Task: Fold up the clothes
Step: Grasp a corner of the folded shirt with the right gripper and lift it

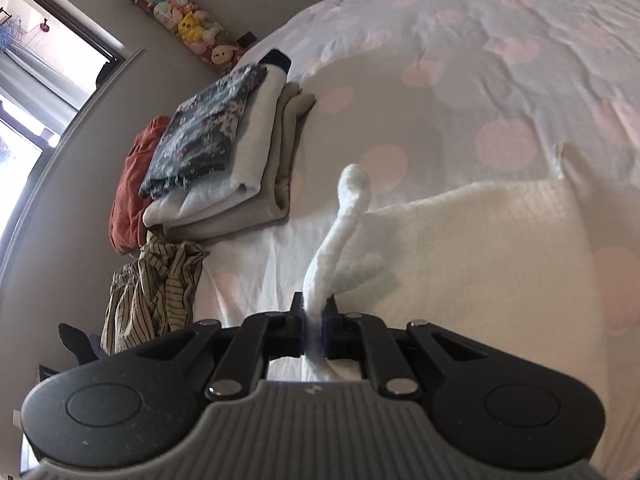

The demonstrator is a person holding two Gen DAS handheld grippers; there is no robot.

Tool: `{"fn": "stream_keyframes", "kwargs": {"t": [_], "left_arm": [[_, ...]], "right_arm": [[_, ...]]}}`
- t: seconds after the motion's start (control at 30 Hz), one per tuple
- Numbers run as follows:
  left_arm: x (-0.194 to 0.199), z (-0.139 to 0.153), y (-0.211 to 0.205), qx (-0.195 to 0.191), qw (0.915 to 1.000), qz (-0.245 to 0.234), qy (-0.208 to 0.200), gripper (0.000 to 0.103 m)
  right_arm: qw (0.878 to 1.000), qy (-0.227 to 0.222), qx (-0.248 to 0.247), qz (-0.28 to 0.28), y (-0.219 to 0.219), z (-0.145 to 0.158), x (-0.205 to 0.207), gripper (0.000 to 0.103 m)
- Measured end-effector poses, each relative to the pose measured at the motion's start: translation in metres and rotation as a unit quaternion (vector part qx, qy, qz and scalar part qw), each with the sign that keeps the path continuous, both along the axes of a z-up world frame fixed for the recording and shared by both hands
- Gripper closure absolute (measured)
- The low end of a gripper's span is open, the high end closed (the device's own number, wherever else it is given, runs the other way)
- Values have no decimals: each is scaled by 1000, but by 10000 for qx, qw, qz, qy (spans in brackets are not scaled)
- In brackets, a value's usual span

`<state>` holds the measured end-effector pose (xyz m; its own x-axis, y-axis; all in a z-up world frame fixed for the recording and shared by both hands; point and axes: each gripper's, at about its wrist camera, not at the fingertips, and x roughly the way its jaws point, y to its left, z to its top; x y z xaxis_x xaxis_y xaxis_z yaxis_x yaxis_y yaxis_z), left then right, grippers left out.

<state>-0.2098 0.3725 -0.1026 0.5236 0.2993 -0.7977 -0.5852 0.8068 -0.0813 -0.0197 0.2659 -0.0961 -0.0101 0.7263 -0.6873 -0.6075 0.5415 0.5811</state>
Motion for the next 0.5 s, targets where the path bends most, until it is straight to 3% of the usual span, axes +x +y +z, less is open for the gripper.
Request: {"fn": "stream_keyframes", "kwargs": {"t": [0.33, 0.5], "left_arm": [[-17, -22, 21, -289, 9990, 316, 133, 54], [-16, -13, 16, -209, 9993, 265, 152, 54]], "right_arm": [[9970, 159, -752, 98, 56, -71, -6, 93], [9976, 135, -645, 201, 48, -64, -8, 82]]}}
